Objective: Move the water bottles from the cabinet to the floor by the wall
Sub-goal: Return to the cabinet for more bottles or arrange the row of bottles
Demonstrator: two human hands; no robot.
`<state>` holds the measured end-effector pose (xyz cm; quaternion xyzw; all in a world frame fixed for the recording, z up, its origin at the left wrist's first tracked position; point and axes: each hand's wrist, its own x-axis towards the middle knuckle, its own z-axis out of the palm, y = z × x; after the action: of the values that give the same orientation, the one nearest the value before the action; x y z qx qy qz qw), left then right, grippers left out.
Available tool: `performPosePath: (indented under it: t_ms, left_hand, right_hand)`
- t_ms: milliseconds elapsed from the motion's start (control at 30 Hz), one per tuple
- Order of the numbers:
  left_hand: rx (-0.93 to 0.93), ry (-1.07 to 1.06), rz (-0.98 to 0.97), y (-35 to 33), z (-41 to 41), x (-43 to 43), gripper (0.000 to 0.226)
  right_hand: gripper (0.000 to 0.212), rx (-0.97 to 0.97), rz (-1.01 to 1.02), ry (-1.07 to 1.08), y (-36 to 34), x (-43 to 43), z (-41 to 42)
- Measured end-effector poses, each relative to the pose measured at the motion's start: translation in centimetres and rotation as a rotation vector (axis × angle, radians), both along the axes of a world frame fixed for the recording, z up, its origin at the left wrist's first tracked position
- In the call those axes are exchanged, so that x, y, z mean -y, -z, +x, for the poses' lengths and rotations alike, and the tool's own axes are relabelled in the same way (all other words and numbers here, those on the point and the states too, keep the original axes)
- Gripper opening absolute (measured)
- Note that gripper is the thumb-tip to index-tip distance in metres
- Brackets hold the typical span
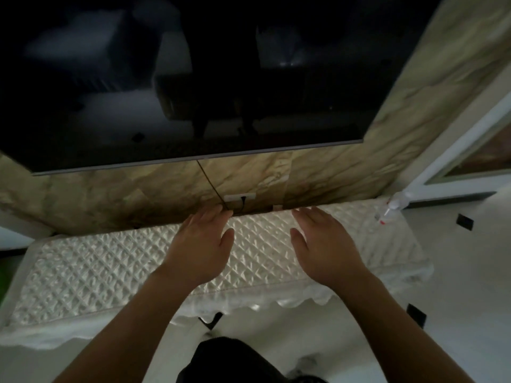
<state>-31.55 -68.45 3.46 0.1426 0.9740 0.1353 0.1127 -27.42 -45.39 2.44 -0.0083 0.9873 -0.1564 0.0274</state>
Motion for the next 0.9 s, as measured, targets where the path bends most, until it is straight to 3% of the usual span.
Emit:
performPosePath:
  t_ms: [367,567,767,900]
  left_hand:
    - [-0.006,0.017,0.042,-0.3,3.8,-14.3,0.058]
    - [0.051,0.069,0.070,0.7,3.0,-20.0,0.059]
    - [0.082,0.111,0.079,2.5,0.9,-26.2,0.055]
    - [0.064,0.122,0.075,3.3,-1.2,-30.5,0.057]
  right_hand:
    - [0.067,0.004,-0.002,0.024,-1.3,-14.9,4.5]
    - [0.050,0.077,0.004,0.103,-1.4,-20.0,5.7]
    - [0.064,0.096,0.038,0.171,-0.1,-26.0,5.3]
    - [0.060,0.083,0.045,0.179,0.5,-30.3,3.2]
